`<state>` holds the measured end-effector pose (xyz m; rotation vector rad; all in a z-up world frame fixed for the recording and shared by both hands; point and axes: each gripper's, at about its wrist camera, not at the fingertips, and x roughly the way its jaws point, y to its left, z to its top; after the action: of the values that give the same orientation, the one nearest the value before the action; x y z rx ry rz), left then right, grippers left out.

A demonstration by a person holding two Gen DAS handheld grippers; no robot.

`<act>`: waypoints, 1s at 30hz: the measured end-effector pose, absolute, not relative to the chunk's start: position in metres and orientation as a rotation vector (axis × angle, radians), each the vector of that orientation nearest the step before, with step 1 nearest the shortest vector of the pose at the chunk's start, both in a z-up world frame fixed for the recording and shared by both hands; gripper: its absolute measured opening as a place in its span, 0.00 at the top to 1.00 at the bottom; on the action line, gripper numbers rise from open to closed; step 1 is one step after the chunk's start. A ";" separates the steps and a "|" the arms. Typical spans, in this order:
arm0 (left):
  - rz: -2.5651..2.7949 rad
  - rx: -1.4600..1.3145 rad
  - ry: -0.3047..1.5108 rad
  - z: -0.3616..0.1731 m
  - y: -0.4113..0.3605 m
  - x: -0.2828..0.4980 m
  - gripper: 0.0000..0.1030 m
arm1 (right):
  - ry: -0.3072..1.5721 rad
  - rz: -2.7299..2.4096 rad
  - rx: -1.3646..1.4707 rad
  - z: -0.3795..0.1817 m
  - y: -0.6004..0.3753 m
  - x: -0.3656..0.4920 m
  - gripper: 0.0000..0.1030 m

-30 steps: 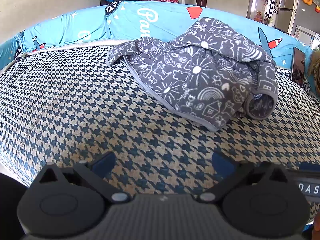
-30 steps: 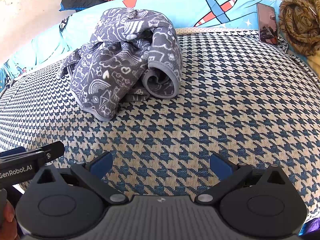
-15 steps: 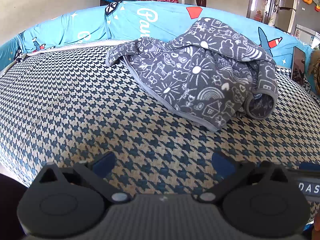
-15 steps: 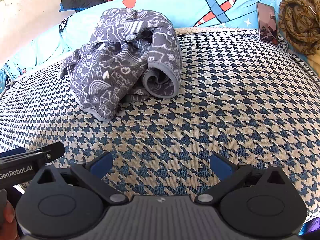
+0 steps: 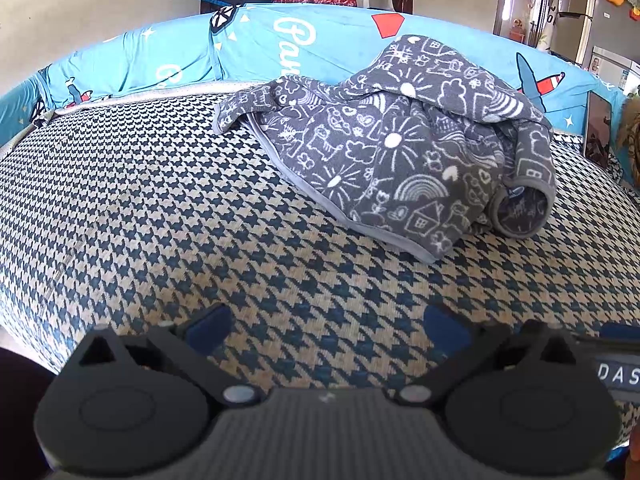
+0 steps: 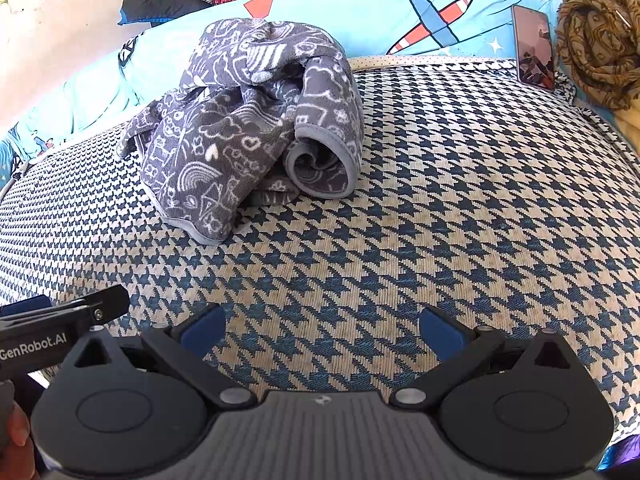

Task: Fold clothes

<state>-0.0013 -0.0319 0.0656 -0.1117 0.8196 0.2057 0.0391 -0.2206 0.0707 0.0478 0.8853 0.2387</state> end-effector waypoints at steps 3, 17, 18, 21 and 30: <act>0.206 -0.111 0.820 0.066 -0.032 -0.001 0.00 | 0.886 0.235 0.049 0.071 -0.221 0.039 0.00; 0.208 -0.101 0.805 0.072 -0.037 -0.002 0.00 | 0.886 0.223 0.052 0.070 -0.221 0.040 0.00; 0.208 -0.099 0.803 0.073 -0.037 -0.002 0.00 | 0.885 0.223 0.052 0.070 -0.221 0.040 0.00; 0.210 -0.095 0.802 0.074 -0.039 -0.002 0.00 | 0.884 0.223 0.053 0.070 -0.222 0.039 0.00; 0.226 -0.072 0.799 0.079 -0.044 -0.003 0.00 | 0.883 0.222 0.056 0.071 -0.223 0.039 0.00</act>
<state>-0.0034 -0.0435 0.0789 -0.0721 0.7990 0.2255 0.0387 -0.2227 0.0706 0.0560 0.8830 0.2223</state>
